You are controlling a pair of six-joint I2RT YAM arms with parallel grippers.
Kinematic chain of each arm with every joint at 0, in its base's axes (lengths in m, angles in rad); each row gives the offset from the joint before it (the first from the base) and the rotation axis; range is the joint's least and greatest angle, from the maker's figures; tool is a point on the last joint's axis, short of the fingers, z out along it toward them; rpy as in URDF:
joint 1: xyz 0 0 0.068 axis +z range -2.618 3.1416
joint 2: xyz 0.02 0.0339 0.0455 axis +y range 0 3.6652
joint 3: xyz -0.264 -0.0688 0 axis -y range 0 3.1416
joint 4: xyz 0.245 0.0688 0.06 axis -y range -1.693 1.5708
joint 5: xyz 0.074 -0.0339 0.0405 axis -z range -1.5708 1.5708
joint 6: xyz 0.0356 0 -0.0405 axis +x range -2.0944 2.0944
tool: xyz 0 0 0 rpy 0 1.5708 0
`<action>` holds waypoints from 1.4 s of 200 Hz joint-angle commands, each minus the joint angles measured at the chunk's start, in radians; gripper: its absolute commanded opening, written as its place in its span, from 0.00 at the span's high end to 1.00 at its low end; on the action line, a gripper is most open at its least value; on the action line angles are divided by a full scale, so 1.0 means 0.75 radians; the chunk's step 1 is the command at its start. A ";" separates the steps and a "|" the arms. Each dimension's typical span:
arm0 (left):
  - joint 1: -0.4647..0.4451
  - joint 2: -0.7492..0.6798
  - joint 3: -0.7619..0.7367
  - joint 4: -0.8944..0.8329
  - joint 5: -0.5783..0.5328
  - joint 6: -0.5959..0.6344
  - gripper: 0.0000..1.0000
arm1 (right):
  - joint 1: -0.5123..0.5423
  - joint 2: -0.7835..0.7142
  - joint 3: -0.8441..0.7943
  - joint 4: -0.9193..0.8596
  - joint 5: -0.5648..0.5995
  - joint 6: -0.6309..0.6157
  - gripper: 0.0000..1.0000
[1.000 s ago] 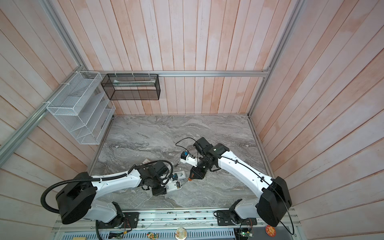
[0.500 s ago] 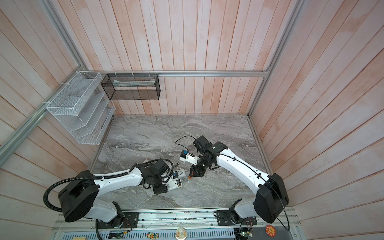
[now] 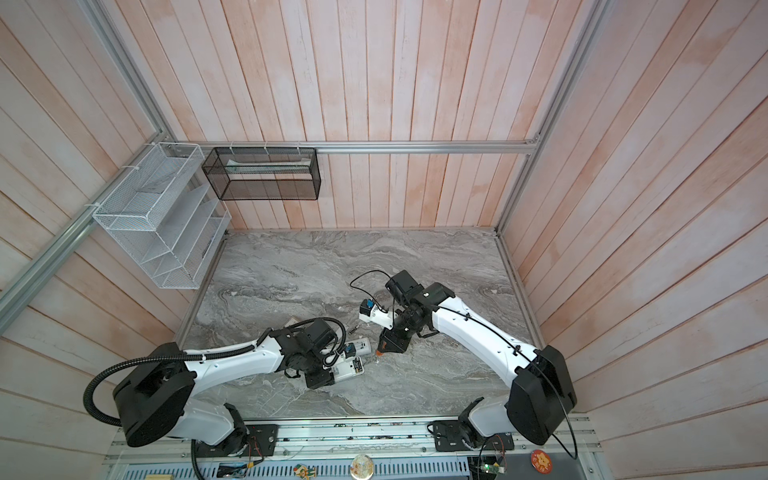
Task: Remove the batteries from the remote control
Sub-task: 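Hold the screwdriver tip at the battery compartment edge with the right gripper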
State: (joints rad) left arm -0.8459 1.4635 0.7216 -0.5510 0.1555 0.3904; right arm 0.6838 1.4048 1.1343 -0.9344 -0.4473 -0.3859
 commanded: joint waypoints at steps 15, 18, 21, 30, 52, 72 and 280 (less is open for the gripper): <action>0.013 -0.002 -0.027 0.032 -0.001 0.020 0.59 | -0.003 0.004 0.047 -0.017 -0.018 0.013 0.94; 0.013 -0.001 -0.027 0.033 -0.001 0.019 0.59 | -0.004 0.000 0.050 -0.020 -0.015 0.015 0.94; 0.013 0.003 -0.027 0.035 -0.001 0.020 0.60 | -0.004 -0.003 0.050 -0.022 -0.010 0.018 0.94; 0.013 0.008 -0.024 0.033 -0.002 0.019 0.61 | -0.003 -0.014 0.050 -0.035 -0.005 0.022 0.94; 0.013 0.025 -0.016 0.029 0.001 0.021 0.61 | -0.004 -0.042 0.038 -0.041 -0.006 0.024 0.94; 0.013 0.029 -0.015 0.030 0.003 0.023 0.61 | -0.004 -0.047 0.031 -0.040 -0.020 0.026 0.94; 0.015 0.012 -0.023 0.031 0.007 0.032 0.61 | -0.004 -0.051 0.035 -0.046 -0.021 0.071 0.95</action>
State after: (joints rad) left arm -0.8448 1.4647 0.7216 -0.5495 0.1566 0.4000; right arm 0.6838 1.3834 1.1397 -0.9585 -0.4469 -0.3428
